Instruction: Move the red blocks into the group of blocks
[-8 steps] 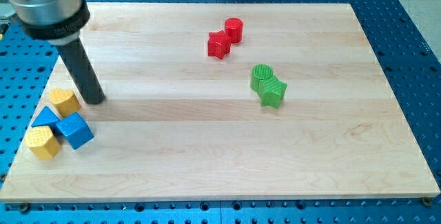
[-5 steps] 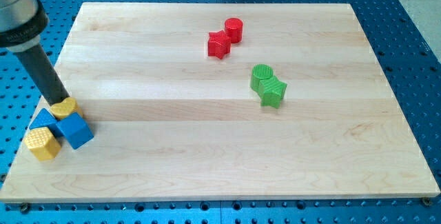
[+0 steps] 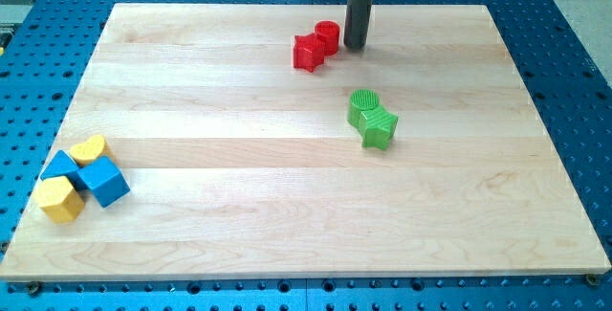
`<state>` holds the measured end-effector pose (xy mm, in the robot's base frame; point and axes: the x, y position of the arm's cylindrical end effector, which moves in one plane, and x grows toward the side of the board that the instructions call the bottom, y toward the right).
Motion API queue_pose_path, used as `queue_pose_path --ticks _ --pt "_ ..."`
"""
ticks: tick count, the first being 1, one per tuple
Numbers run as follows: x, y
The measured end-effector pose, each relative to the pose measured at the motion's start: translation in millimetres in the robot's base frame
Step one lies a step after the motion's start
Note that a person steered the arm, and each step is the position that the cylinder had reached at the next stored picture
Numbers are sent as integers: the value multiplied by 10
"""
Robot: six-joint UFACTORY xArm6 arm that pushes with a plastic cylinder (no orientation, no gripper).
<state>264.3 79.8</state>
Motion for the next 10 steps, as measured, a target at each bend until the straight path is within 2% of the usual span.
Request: queue_pose_path --ticks 1,3,4,5,6,7,8,9,10 --pt "-115 -175" --pt "1040 -1713" --pt "1817 -2506" --pt "1980 -2473" --pt "1781 -2116" --pt "1890 -1743" --pt "2462 -2313" --pt "2811 -2623" --pt "2960 -2206"
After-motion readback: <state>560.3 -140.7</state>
